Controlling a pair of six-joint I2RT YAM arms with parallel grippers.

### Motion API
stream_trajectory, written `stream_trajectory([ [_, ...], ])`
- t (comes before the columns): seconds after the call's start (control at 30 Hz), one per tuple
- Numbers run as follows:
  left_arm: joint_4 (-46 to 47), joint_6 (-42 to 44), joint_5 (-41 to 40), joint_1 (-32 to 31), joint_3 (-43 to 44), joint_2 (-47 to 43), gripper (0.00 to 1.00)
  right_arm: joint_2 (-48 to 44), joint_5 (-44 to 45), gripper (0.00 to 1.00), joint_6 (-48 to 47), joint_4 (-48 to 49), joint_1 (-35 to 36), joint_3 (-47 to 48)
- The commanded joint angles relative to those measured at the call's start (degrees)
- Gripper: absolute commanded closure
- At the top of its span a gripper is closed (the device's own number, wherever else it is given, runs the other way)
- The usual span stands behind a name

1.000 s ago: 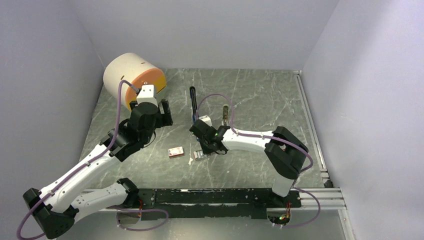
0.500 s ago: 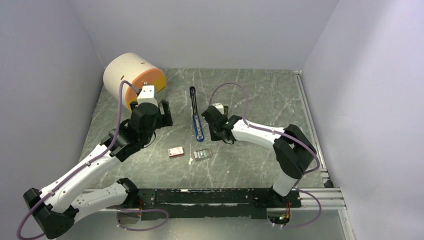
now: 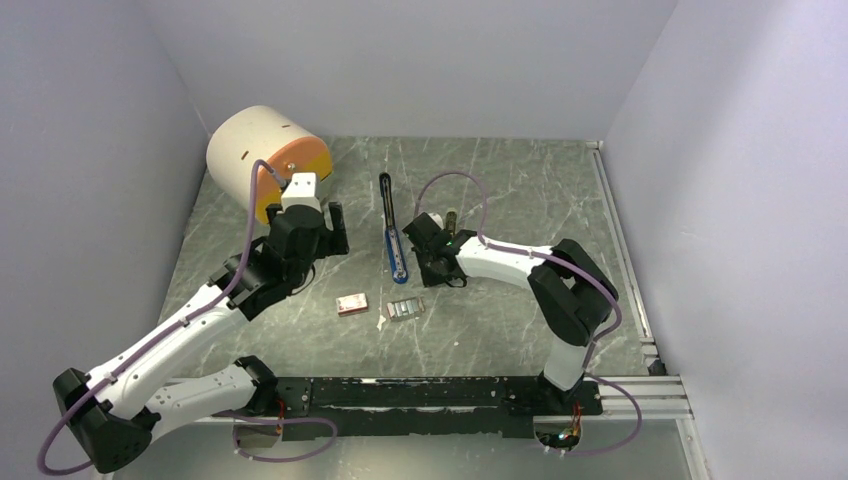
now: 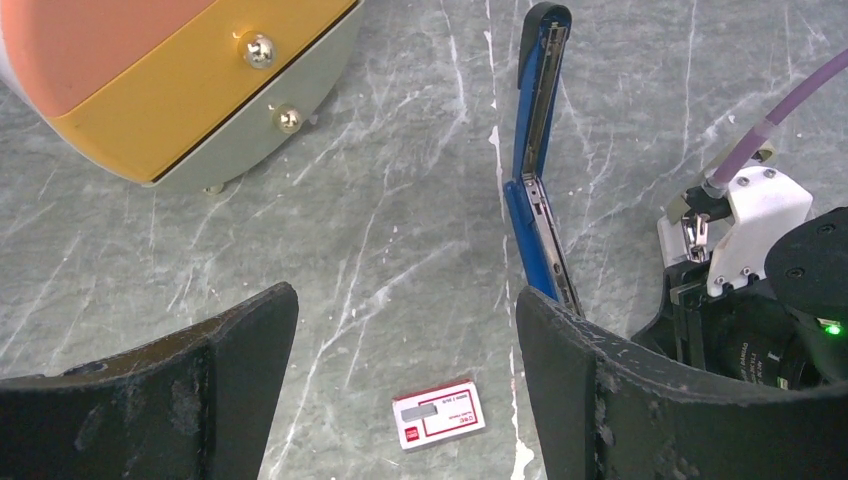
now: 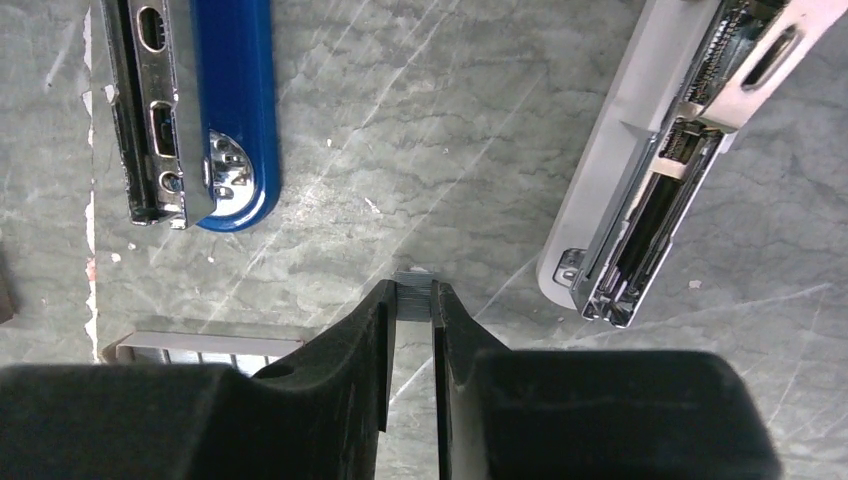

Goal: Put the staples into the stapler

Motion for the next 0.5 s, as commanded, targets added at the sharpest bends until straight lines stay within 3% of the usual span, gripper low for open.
stream_trajectory([
  [0.0, 1.13, 0.85, 1.11, 0.36, -0.25, -0.03, 0.15, 0.96, -1.35, 0.79, -1.18, 0.1, -0.14, 1.37],
  [0.3, 0.73, 0.96, 1.18, 0.33, -0.2, -0.27, 0.15, 4.18, -0.22, 0.61, -4.34, -5.7, -0.19, 6.7],
  [0.47, 0.63, 1.11, 0.87, 0.31, -0.17, -0.87, 0.15, 5.69, 1.36, 0.61, -2.22, -8.89, -0.15, 9.17],
])
